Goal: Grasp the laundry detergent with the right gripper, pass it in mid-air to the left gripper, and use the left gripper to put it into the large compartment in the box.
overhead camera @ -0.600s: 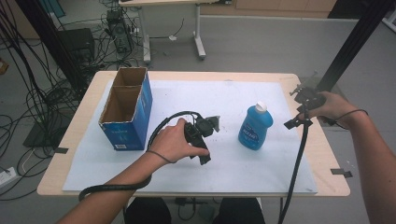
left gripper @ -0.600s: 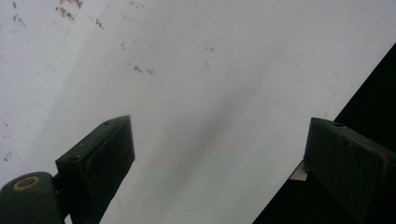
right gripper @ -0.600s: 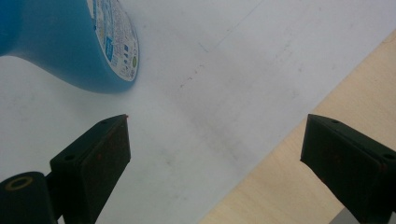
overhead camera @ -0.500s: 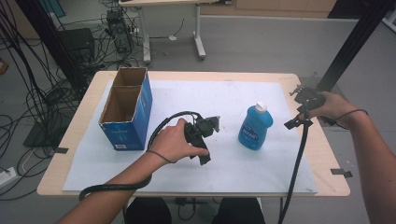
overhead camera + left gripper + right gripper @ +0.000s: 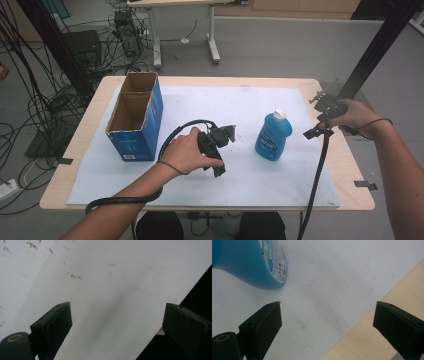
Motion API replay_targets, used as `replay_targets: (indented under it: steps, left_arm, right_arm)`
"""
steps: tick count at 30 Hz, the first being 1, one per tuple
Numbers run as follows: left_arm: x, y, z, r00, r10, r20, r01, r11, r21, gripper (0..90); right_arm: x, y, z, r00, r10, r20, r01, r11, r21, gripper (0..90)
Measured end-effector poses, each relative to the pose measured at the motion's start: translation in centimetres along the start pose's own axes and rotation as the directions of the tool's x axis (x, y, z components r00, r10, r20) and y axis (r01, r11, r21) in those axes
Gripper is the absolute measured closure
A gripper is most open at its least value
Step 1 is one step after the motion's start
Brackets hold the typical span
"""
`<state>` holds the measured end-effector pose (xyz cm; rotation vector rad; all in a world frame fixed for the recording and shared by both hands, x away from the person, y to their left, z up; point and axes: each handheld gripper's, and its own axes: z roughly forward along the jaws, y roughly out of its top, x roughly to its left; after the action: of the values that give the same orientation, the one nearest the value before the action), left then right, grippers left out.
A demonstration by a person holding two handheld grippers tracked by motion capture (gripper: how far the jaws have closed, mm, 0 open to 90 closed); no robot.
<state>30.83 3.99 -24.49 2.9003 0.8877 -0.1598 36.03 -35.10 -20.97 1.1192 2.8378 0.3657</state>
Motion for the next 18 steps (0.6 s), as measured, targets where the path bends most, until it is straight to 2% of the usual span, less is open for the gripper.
replay_targets:
  steps: [18]
  left_arm:
    - [-0.04, -0.04, -0.20, 1.0000, -0.006, 0.003, 0.006, 1.0000, -0.007, 9.2]
  right_arm:
    - [0.50, -0.40, -0.51, 0.9999, -0.011, 0.007, 0.011, 1.000, 0.009, 8.3]
